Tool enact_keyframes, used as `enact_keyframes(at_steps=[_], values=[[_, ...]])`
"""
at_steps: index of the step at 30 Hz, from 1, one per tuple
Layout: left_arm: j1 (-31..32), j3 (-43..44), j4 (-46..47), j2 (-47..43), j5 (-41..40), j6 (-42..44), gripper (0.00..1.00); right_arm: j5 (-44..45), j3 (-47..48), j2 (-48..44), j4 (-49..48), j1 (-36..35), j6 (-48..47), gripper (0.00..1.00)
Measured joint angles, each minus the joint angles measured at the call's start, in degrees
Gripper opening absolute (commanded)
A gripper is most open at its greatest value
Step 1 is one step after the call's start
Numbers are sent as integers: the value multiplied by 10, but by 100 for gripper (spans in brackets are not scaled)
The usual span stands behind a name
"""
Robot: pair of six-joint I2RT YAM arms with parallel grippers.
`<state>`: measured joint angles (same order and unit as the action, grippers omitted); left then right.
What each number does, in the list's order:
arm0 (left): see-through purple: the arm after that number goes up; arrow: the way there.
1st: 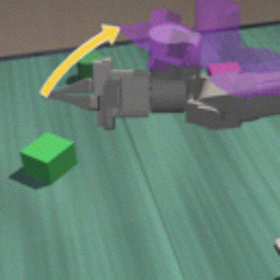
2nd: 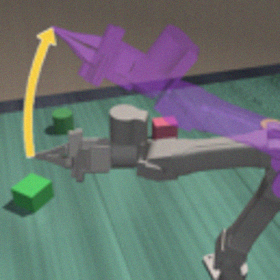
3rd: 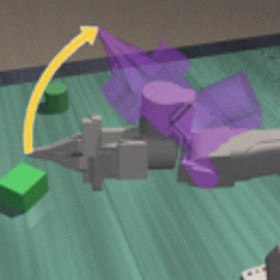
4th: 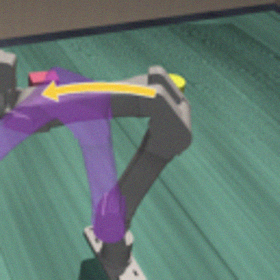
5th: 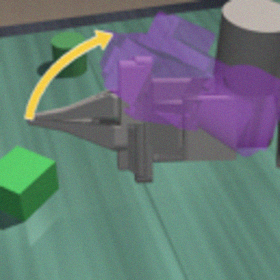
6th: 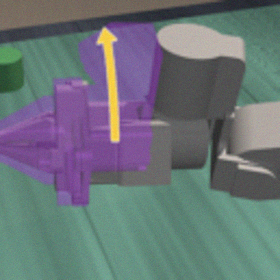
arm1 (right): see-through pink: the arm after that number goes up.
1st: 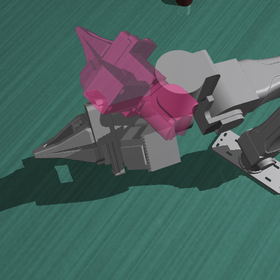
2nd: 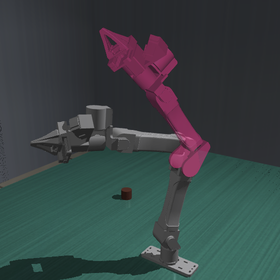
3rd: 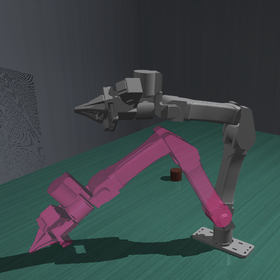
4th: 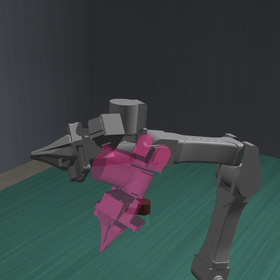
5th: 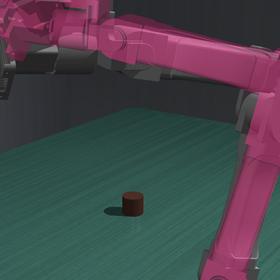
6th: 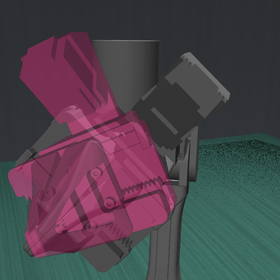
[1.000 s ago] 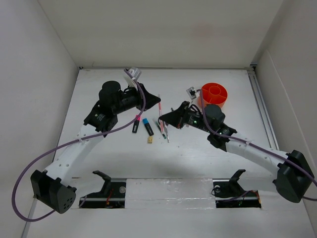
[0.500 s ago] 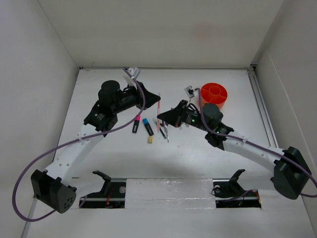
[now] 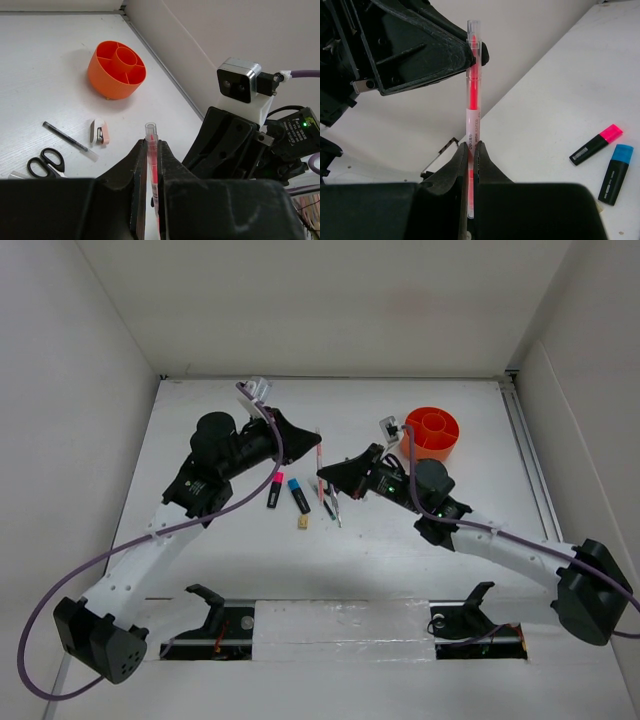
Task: Sort the stationery into containers
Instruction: Close the pen cap on the pen.
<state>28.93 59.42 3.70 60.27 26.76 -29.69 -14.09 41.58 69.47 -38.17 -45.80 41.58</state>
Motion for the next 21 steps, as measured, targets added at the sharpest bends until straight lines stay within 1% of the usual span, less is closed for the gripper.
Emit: enact_keyframes(at_steps=[8, 21], values=[[14, -1, 2, -4, -9, 10, 0, 2, 1, -2, 4, -3, -3, 0], [14, -1, 18, -7, -10, 23, 0, -17, 31, -2, 43, 5, -10, 0]])
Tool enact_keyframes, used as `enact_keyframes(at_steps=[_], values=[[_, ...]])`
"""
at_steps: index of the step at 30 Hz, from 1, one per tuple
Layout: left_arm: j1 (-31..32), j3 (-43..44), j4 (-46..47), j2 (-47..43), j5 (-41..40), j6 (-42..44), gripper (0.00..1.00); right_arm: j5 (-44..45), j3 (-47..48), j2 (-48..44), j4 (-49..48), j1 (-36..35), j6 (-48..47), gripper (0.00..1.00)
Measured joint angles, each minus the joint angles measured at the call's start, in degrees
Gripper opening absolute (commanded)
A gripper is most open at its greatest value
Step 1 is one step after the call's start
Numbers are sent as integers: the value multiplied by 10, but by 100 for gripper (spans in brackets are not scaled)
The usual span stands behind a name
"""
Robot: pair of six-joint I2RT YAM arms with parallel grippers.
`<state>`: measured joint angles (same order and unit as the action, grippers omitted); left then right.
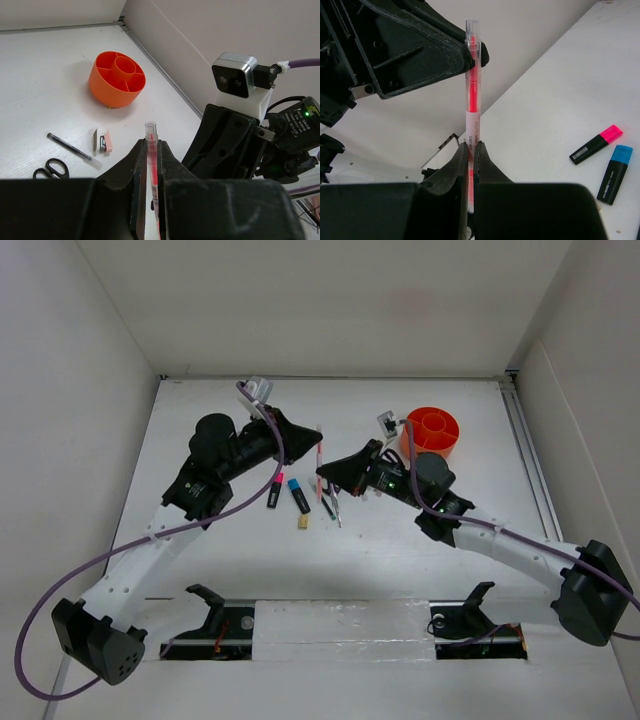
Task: Sort the stationery into containers
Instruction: Close the pen cap on the pen, then place the pen in the storage box.
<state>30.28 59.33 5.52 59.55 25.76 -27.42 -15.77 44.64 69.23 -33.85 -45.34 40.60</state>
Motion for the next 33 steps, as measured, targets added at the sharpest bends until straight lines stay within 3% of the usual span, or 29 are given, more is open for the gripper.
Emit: enact_keyframes(at_steps=[3, 5, 6, 9, 10, 11, 21, 28, 33], values=[[0, 0, -6, -5, -3, 0, 1, -6, 0, -2, 1, 0, -6, 0], [2, 0, -10, -10, -5, 0, 10, -7, 0, -4, 3, -2, -13, 0], [1, 1, -14, -12, -5, -1, 25, -7, 0, -6, 5, -5, -17, 0], [-6, 5, -43, -16, -2, -5, 48, 4, 1, -10, -4, -17, -28, 0], [-8, 7, -55, -16, -4, -9, 60, 9, 1, -11, -9, -20, -30, 0], [-10, 12, -65, -16, -9, -12, 99, 12, 1, -11, -14, -23, -32, 0], [-15, 99, -121, -30, -119, -35, 100, 45, 3, 10, -38, -2, -56, 0], [-16, 94, -218, -76, -275, -14, 100, 101, 20, 14, -25, 133, -160, 0], [-15, 14, -250, -92, -316, 13, 100, 132, 66, 45, -34, 239, -251, 0]])
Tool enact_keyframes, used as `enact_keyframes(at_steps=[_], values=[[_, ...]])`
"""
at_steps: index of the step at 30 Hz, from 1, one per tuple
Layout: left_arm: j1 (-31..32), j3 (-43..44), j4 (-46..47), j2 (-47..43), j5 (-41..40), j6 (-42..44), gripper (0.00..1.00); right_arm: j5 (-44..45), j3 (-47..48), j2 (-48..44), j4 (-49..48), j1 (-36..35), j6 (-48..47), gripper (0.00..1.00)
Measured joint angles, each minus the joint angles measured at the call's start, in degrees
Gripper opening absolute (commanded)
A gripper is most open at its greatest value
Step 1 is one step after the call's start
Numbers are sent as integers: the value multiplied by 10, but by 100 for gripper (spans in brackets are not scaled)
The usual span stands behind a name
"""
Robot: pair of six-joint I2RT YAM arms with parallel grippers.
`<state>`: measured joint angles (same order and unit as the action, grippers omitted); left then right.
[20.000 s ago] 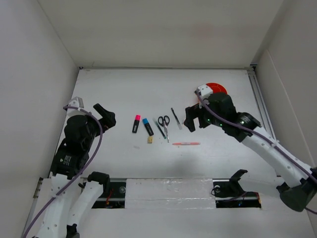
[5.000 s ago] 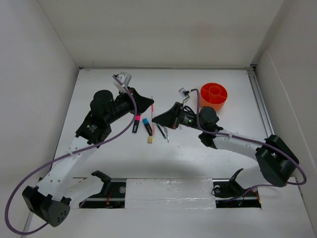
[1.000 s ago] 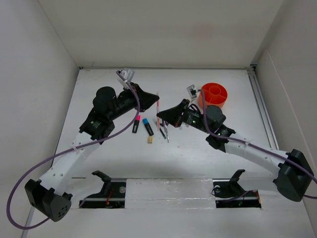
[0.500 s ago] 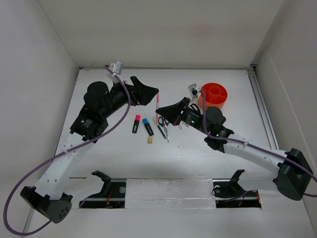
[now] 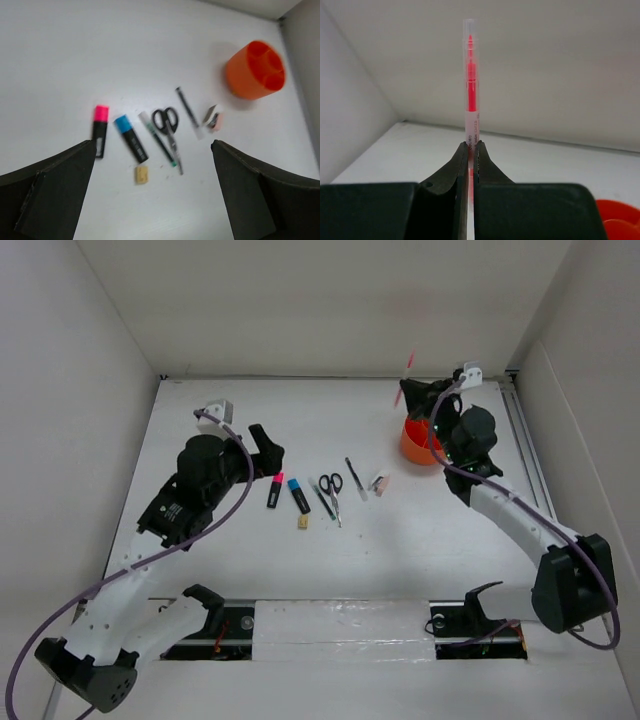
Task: Sort the stationery into containers
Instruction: Place the pen in the storage box.
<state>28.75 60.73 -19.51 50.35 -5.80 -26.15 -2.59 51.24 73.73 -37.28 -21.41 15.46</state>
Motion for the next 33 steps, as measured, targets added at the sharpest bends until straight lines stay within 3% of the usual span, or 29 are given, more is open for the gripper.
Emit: enact_keyframes(at_steps=[6, 14, 22, 33], values=[[0, -79, -45, -22, -41, 15, 100, -40, 20, 74, -37, 123, -53, 0], [0, -79, -38, -61, -68, 17, 100, -222, 36, 179, -108, 250, -63, 0], [0, -79, -34, -54, -55, 22, 100, -309, 50, 250, -139, 267, -55, 0], [0, -79, -31, -54, -35, 29, 100, -331, 31, 288, -211, 276, -9, 0]])
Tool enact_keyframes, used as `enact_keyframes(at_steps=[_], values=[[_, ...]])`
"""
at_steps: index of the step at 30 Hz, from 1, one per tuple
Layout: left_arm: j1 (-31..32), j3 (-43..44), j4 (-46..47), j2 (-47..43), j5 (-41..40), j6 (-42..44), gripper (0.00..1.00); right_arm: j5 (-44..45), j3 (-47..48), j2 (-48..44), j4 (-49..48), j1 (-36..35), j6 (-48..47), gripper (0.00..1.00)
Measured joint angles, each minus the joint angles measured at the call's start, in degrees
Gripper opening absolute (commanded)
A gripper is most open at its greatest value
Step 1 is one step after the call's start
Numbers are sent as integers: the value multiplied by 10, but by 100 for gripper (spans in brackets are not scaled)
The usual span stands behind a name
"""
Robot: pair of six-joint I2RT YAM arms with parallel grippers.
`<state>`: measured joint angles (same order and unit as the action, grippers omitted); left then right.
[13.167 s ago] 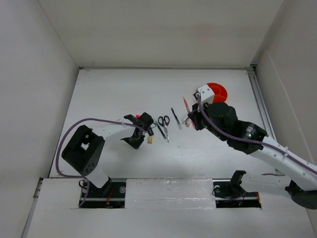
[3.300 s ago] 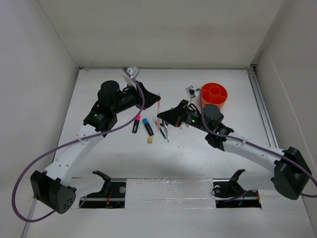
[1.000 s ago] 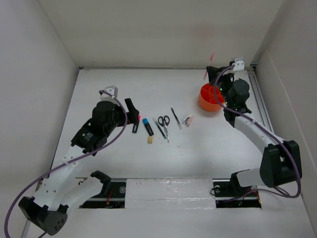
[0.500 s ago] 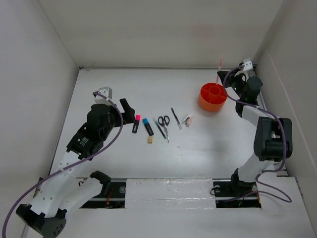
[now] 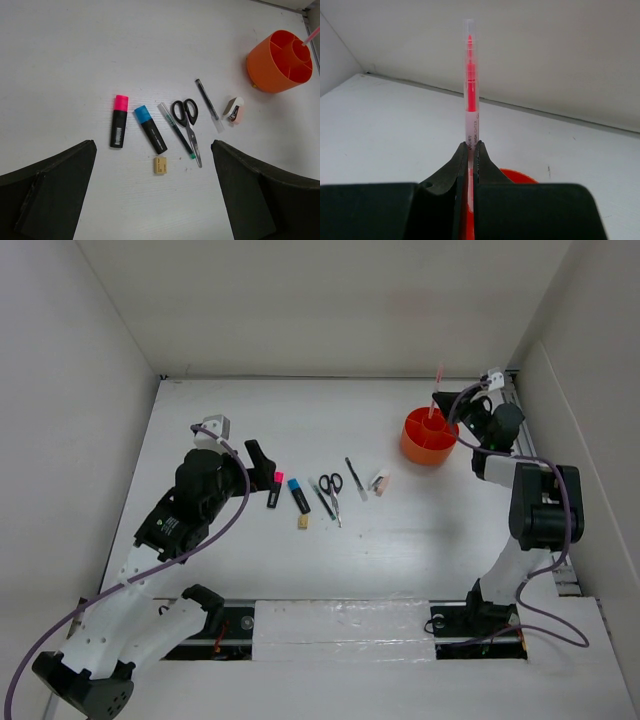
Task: Sort the stationery into containers
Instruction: Place the pen in the storage box.
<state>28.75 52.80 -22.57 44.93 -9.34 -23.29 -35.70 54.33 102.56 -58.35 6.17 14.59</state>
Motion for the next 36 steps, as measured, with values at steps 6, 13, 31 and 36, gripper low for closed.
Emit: enact_keyframes(at_steps=[6, 13, 31, 36], values=[[0, 0, 1, 0, 4, 2, 100, -3, -2, 3, -4, 15, 15, 0], [0, 0, 1, 0, 5, 2, 100, -3, -2, 3, 23, 18, 9, 0], [0, 0, 3, 12, 6, 2, 100, -14, 7, 2, 164, 25, -56, 8], [0, 0, 3, 12, 6, 2, 100, -17, 7, 2, 169, 25, -61, 14]])
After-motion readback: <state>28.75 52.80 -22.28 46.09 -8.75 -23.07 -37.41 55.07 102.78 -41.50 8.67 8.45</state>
